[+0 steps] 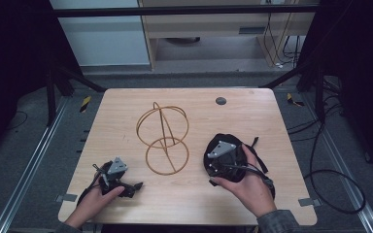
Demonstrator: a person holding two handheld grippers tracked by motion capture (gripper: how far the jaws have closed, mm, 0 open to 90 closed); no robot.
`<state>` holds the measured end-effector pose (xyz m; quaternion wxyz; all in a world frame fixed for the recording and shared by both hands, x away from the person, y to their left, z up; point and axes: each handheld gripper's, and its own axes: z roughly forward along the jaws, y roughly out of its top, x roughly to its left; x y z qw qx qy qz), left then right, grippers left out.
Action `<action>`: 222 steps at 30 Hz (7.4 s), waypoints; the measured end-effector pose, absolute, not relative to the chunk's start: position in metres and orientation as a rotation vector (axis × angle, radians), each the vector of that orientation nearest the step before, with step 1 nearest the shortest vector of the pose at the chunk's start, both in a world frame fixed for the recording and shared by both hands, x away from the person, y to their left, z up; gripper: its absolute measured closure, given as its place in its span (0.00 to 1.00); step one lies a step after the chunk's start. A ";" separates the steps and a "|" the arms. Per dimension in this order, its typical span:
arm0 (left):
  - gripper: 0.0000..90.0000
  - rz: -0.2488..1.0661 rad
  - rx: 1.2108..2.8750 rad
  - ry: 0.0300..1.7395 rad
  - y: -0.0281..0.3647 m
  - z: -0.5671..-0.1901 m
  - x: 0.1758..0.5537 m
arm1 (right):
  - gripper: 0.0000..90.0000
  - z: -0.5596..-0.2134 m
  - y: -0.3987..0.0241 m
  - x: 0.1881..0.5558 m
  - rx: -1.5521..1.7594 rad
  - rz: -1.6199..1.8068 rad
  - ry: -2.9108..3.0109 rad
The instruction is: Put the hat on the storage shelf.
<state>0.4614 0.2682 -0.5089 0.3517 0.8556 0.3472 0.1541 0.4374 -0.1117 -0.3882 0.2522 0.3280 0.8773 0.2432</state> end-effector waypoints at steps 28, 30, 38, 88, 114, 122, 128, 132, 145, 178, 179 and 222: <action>0.00 0.398 2.216 0.899 0.268 -0.509 0.461 | 0.23 -0.360 -0.166 0.478 1.038 0.486 2.501; 0.00 0.398 2.216 0.899 0.268 -0.509 0.461 | 0.25 -0.358 -0.167 0.482 1.035 0.471 2.511; 0.00 0.399 2.214 0.903 0.268 -0.509 0.461 | 0.28 -0.353 -0.173 0.490 1.087 0.484 2.547; 0.00 0.396 2.217 0.895 0.268 -0.509 0.461 | 0.85 -0.340 -0.186 0.497 1.115 0.712 2.498; 0.00 0.398 2.214 0.895 0.268 -0.509 0.461 | 0.86 -0.269 -0.192 0.485 1.045 0.934 2.290; 0.00 0.397 2.214 0.894 0.268 -0.509 0.461 | 0.86 -0.258 -0.183 0.482 1.007 0.970 2.280; 0.00 0.398 2.214 0.895 0.268 -0.509 0.461 | 0.86 -0.251 -0.176 0.478 0.975 0.985 2.283; 0.00 0.398 2.214 0.895 0.268 -0.509 0.461 | 0.86 -0.248 -0.174 0.474 0.958 0.999 2.279; 0.00 0.397 2.214 0.895 0.268 -0.509 0.461 | 0.86 -0.223 -0.162 0.476 0.911 1.014 2.269; 0.00 0.397 2.215 0.896 0.268 -0.509 0.461 | 0.86 -0.177 -0.104 0.481 0.765 1.104 2.283; 0.00 0.397 2.215 0.896 0.268 -0.509 0.461 | 0.86 -0.176 -0.101 0.481 0.762 1.101 2.286; 0.00 0.397 2.217 0.893 0.268 -0.509 0.461 | 0.85 -0.183 0.007 0.527 0.658 1.009 2.466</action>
